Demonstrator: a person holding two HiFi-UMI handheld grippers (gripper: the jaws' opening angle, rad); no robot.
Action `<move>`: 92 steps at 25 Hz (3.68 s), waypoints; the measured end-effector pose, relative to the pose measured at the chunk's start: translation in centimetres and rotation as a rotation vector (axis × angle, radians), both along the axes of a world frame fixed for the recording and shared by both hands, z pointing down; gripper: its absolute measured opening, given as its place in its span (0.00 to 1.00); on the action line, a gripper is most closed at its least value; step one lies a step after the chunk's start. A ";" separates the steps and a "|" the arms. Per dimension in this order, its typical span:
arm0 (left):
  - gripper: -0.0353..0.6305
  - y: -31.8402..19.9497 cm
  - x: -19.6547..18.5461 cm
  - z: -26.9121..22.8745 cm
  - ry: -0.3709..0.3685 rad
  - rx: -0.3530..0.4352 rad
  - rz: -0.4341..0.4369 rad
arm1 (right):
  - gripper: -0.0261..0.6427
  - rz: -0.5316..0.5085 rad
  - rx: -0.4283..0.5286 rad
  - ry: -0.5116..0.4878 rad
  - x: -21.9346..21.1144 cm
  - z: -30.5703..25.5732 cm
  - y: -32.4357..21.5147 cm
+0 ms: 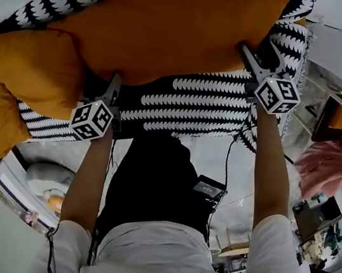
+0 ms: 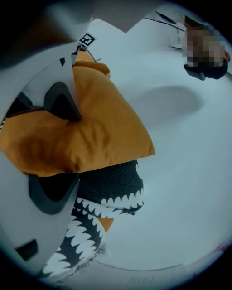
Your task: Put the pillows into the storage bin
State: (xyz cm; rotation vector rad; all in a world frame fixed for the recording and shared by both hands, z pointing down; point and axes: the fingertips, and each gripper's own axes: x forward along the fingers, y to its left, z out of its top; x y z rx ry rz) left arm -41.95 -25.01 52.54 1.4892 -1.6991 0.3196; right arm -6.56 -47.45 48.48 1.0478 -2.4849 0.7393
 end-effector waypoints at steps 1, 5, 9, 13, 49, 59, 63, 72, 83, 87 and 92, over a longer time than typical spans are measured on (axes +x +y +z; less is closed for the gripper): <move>0.64 0.0 -0.5 0.0 0.005 -0.001 0.004 | 0.56 0.004 -0.016 -0.023 -0.6 0.1 0.2; 0.63 -0.8 -0.6 0.6 0.027 0.005 0.035 | 0.56 0.005 -0.084 -0.124 -1.1 1.3 -0.1; 0.55 -0.1 -1.4 -0.8 0.028 0.041 0.060 | 0.48 -0.050 -0.090 -0.163 -2.9 -0.1 1.0; 0.44 -0.6 -0.7 -0.6 0.046 0.066 0.083 | 0.30 -0.059 -0.061 -0.141 -2.9 -0.4 1.6; 0.17 -0.5 40.9 -11.7 0.121 0.390 0.986 | 0.08 0.959 0.280 -0.170 38.1 -11.9 41.7; 0.17 10.7 60.1 -3.6 0.243 0.282 1.422 | 0.08 1.361 0.243 -0.064 47.4 -5.3 63.3; 0.17 16.9 65.0 -1.3 0.242 0.204 1.568 | 0.08 1.491 0.196 -0.062 48.3 -3.4 72.1; 0.17 29.0 72.0 5.6 0.175 0.030 1.797 | 0.08 1.688 0.076 -0.110 49.9 4.1 86.8; 0.17 31.8 73.6 19.5 0.058 -0.155 1.868 | 0.08 1.730 -0.038 -0.186 52.0 17.6 89.5; 0.17 31.8 73.1 23.3 0.020 -0.197 1.867 | 0.08 1.728 -0.074 -0.218 52.5 21.7 89.4; 0.17 30.4 73.4 26.8 -0.017 -0.212 1.849 | 0.08 1.710 -0.123 -0.253 52.0 26.2 88.5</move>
